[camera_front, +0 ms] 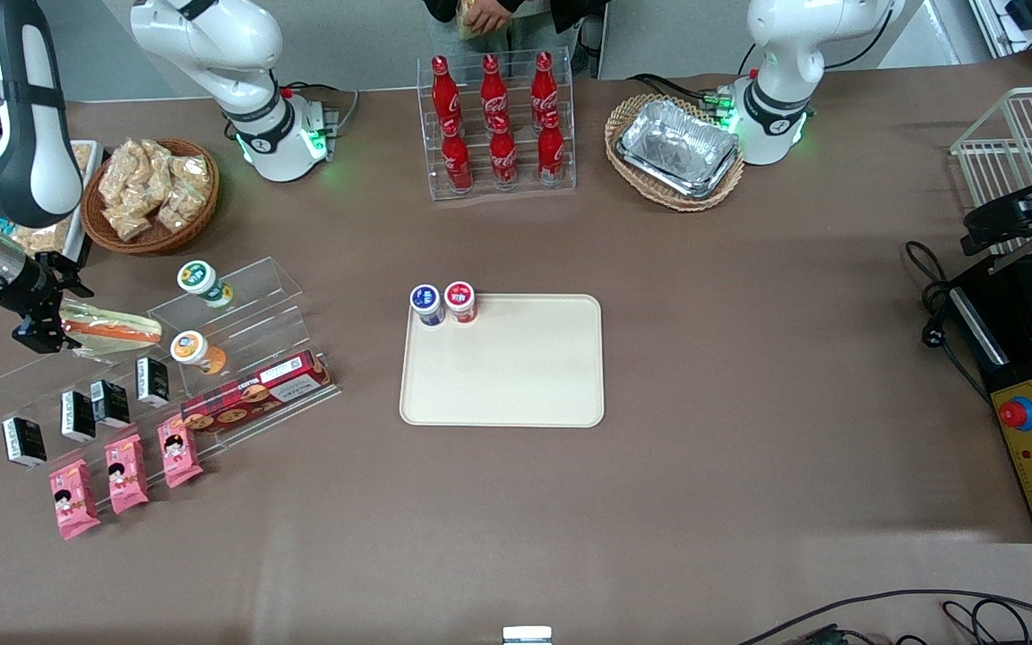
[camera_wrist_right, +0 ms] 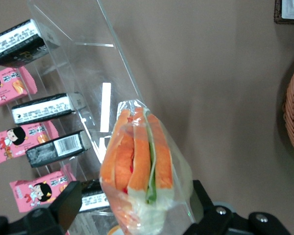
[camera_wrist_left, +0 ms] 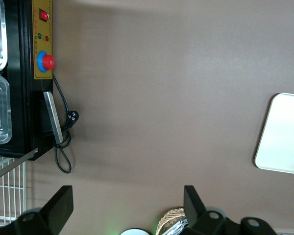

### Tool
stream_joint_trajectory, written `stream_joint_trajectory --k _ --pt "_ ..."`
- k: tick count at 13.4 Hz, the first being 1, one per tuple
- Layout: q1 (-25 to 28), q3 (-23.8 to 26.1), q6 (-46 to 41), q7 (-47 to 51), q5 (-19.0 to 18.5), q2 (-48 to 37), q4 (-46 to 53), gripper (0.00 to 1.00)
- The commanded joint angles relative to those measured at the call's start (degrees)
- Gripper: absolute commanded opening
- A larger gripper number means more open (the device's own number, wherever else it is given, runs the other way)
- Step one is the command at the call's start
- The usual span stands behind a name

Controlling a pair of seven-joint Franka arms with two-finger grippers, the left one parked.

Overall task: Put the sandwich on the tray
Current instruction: 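Close the right gripper on the sandwich wrapper and lift it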

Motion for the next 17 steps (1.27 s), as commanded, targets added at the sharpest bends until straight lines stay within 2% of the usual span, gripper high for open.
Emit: stream_joint_trajectory --k 1,7,10,12,13,14,15,16,17 --pt "-0.74 0.43 2.63 0.39 0.71 1.34 -0.27 0.98" --pt "-0.74 0.52 3.86 0.39 1.06 3.54 -0.09 0.98" --pt "-0.66 0.52 3.95 0.3 3.6 3.98 0.0 0.98" --pt "-0.57 0.52 3.95 -0.05 3.88 4.16 0.0 0.96" --pt "-0.74 0.61 3.95 -0.49 3.97 4.25 0.0 0.87" --pt "-0.66 0.61 3.95 -0.58 3.97 4.33 0.08 0.71" --pt "-0.66 0.61 3.95 -0.58 4.14 4.42 0.26 0.6" --pt "-0.66 0.61 3.95 -0.58 4.4 4.42 0.26 0.53" --pt "-0.66 0.61 3.95 -0.67 4.41 4.51 0.26 0.5"
